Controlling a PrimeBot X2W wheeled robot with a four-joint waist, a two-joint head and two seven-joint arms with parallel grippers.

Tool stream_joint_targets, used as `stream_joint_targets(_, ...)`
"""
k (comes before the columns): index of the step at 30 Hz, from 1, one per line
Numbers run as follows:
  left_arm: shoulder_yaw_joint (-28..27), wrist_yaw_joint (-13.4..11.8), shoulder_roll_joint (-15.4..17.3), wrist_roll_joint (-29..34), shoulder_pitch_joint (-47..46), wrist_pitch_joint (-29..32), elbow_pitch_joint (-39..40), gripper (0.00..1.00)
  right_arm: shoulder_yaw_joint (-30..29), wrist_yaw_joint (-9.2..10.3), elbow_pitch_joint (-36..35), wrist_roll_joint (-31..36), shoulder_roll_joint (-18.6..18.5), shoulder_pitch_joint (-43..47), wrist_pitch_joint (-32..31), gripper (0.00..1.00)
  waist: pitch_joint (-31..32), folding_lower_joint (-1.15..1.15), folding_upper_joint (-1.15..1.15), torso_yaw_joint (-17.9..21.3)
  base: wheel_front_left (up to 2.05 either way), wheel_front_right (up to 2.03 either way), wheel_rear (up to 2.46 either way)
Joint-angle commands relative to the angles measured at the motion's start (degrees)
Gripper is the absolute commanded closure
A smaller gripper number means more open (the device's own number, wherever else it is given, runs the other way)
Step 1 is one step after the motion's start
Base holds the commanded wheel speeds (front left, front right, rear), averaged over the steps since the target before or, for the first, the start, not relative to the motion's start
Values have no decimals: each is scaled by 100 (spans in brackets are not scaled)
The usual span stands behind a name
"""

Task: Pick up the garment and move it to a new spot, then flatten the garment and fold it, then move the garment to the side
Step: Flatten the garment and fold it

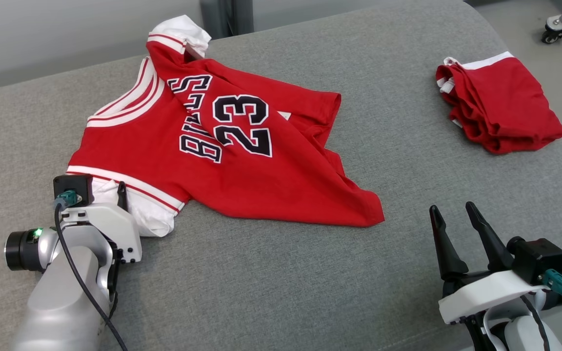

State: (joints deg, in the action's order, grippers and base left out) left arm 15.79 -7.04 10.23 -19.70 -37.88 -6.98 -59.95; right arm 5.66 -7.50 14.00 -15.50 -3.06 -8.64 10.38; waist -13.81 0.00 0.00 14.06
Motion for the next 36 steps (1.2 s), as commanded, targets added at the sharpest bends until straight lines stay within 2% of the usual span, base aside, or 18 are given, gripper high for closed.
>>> stream_joint_targets(1,11,40,23,-11,-90,-30,-45,90,-36,2,-4,52,-3,-9,12,0,-14,0,0,-25,0,0,0)
stream_joint_targets(2,27,49,7,-12,-115,-60,-76,100,-46,2,10,60,-2,-7,4,0,-16,0,0,-54,0,0,0)
stream_joint_targets(8,63,164,-115,-59,-180,-398,-88,100,-98,2,94,90,-2,31,-13,0,57,0,0,-300,0,0,0)
stream_joint_targets(11,70,297,-195,-119,-91,-564,-9,100,-121,2,135,90,-2,55,-21,0,149,0,0,-474,0,0,0)
stream_joint_targets(17,95,606,-355,-237,292,-775,358,100,-212,2,245,81,-1,107,-75,0,398,0,0,-861,0,0,0)
stream_joint_targets(26,172,785,-426,-259,1149,-824,935,100,-223,2,343,84,-1,223,-146,0,732,0,0,-1343,0,0,0)
stream_joint_targets(27,196,795,-421,-244,1222,-825,967,87,-225,2,344,84,-1,221,-140,0,757,0,0,-1379,0,0,0)
stream_joint_targets(28,230,819,-423,-221,1287,-827,998,78,-233,2,345,84,-1,230,-148,0,782,0,0,-1416,0,0,0)
stream_joint_targets(30,253,853,-428,-215,1356,-827,1020,77,-245,2,349,84,-2,246,-152,0,807,0,0,-1452,0,0,0)
stream_joint_targets(31,276,862,-430,-213,1413,-827,1045,73,-260,2,349,82,-2,257,-158,0,827,0,0,-1488,0,0,0)
stream_joint_targets(34,330,878,-413,-194,1564,-827,1073,52,-284,2,354,83,1,297,-181,0,892,0,0,-1584,0,0,0)
stream_joint_targets(35,344,844,-399,-172,1591,-823,1084,32,-289,2,354,82,0,314,-191,0,914,0,0,-1614,0,0,0)
stream_joint_targets(36,337,801,-388,-171,1620,-823,1096,22,-298,2,353,80,-1,327,-190,0,935,0,0,-1643,0,0,0)
